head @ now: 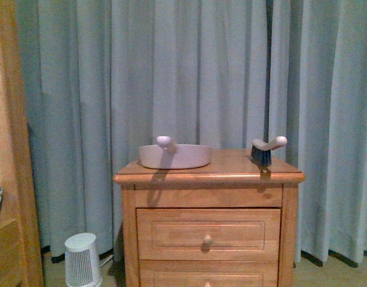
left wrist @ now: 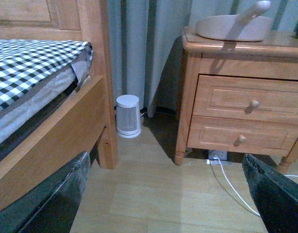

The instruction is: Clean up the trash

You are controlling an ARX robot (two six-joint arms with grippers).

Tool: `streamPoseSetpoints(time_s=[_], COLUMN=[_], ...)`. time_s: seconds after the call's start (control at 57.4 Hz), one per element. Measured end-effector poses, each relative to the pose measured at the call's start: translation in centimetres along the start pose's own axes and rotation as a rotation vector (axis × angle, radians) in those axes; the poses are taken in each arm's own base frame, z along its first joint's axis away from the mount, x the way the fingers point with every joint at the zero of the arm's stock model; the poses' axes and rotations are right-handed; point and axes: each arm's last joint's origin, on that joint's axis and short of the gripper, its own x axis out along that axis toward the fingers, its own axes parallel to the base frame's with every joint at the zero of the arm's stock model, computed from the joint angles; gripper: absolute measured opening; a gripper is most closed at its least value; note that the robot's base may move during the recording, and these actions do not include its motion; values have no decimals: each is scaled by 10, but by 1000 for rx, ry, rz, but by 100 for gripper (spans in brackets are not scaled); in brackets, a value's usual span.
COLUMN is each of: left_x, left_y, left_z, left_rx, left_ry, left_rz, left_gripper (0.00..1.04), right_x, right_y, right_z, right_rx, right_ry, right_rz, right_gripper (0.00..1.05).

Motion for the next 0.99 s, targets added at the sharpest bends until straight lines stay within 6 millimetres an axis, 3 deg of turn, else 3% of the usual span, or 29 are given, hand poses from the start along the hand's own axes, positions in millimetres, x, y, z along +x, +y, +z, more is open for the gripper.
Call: streamPoseSetpoints(time_s=[0.992], left_x=[0], left_y=[0], left_z=[0], left_rx=[0], left_ry=[0], left_rz=[-1], left_gripper=[97], right_x=[0], right_y=[0], right_z=[0], right_rx=[0], right_ry=[1], right_rz=[-1], right_gripper=[97])
